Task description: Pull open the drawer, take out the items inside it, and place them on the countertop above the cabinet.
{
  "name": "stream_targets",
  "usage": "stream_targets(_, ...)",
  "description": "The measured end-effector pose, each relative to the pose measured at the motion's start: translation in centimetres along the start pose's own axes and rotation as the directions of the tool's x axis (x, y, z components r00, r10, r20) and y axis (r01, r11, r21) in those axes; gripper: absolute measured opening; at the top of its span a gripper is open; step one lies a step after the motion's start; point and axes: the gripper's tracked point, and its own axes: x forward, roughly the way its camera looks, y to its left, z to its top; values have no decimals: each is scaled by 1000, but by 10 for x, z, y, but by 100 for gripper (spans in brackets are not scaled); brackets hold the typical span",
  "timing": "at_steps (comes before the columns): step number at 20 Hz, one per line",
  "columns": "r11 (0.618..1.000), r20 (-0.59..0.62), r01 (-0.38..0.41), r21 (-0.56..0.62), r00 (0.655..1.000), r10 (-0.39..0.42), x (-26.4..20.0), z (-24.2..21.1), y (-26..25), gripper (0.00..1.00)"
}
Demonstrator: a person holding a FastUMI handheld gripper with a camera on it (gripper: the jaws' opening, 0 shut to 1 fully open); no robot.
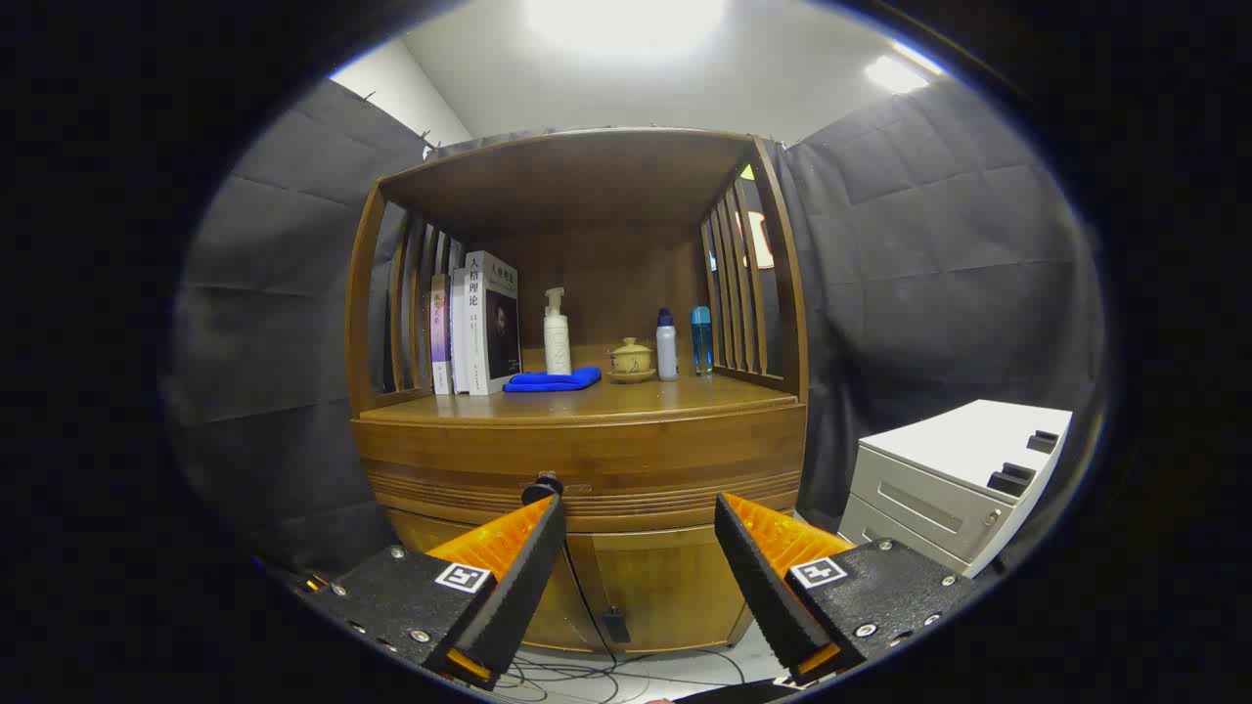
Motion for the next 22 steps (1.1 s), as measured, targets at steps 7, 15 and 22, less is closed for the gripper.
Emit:
stream_targets(7,1000,-3,-17,2,1000,17,1,-5,3,96)
stream_targets(15,999,-6,-32,12,999,32,8,-6,7,95)
stream_targets(22,998,-8,-61,20,998,61,26,-3,15,95)
